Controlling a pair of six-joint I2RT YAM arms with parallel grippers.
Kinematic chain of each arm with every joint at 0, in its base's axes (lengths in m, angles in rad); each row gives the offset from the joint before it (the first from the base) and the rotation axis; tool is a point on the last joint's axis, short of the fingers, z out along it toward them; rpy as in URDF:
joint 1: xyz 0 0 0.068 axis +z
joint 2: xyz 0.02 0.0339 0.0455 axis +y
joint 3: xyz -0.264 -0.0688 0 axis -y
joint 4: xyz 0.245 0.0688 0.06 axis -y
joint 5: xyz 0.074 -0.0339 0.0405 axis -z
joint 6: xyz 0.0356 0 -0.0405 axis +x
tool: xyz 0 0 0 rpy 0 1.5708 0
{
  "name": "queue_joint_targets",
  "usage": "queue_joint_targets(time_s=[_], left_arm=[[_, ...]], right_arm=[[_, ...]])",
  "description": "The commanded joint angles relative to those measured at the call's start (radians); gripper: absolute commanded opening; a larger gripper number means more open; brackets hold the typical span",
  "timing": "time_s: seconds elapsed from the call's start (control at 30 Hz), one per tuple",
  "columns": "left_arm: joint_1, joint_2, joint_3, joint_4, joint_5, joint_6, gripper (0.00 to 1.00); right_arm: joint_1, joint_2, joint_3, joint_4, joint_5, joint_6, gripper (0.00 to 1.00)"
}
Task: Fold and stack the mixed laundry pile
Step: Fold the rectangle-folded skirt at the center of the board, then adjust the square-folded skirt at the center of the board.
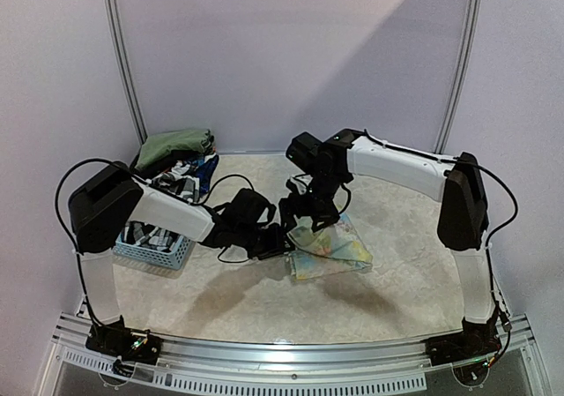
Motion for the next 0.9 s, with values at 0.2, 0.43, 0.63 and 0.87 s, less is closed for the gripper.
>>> queue_joint_targets(time_s=[0.2, 0.43, 0.63, 0.87], left_arm=[[0.029, -0.043, -0.036, -0.107, -0.064, 0.025, 0.4], [0.035, -0.104, -0.005, -0.113, -0.064, 0.078, 0.4], [0.094, -0.093, 0.047, -0.165, 0.028, 0.026, 0.46], [0.148, -0.034, 0.05, 0.003, 0.209, -0.114, 0.47]], right_arm=[[0.042, -0.296, 0.055, 0.033, 0.035, -0.24, 0.99], [-0.263, -0.411, -0.247, 0.143, -0.238, -0.591, 0.95], [-0.308, -0.441, -0.493, 0.158, -0.286, -0.983, 0.81], [-0.274, -0.434, -0.592, 0.219, -0.276, -1.134, 0.77]])
